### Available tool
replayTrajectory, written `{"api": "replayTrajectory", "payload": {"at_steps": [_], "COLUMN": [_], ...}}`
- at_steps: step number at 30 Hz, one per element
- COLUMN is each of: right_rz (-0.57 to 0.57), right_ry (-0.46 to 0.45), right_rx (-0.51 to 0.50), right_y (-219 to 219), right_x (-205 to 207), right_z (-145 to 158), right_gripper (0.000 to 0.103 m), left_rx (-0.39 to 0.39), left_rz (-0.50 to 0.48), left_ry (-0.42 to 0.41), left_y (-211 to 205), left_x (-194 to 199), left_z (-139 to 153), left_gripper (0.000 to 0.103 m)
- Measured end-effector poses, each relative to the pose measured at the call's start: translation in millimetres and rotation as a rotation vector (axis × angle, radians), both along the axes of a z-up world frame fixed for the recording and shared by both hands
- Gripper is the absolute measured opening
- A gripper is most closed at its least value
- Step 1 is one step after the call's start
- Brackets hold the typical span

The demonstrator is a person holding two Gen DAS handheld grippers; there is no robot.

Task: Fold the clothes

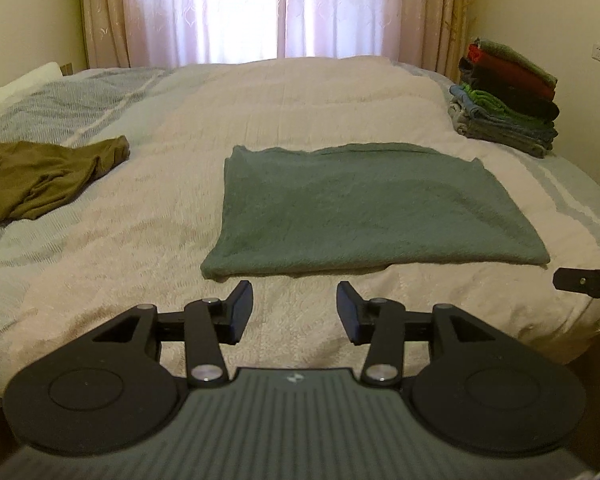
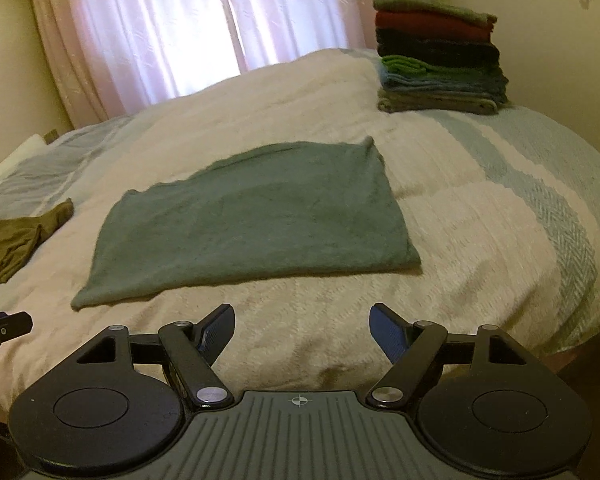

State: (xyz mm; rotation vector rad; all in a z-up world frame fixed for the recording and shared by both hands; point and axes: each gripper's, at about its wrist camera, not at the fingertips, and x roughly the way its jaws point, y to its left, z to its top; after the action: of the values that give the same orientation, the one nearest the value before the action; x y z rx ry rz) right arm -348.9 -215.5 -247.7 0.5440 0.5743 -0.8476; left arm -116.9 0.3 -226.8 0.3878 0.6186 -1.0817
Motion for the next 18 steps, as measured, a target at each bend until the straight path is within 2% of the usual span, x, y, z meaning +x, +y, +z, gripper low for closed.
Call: {"api": "replayTrajectory", "payload": {"at_steps": [9,15,18], "right_rz": [0.007,-0.006,-0.026], "right_ry": [0.019,0.028,0.000], "right_rx": [0.002,0.039,0.066], "right_y": [-11,-32,-54], "right_x": [17,30,24], "right_z": [-5,-22,-31], "right_gripper": [0.077,0.077,0.077], "left_rx": [0.021,0.049,0.048], "left_rz": [-0.020,-0.040,-0.044], "left_ry": [0.020,0.063,0.101], "left_y": [-18,-42,-52], "left_x": [15,41,61], "left_z": [-9,-26,-33], "left_gripper": [0.043,0.043,0.043]}}
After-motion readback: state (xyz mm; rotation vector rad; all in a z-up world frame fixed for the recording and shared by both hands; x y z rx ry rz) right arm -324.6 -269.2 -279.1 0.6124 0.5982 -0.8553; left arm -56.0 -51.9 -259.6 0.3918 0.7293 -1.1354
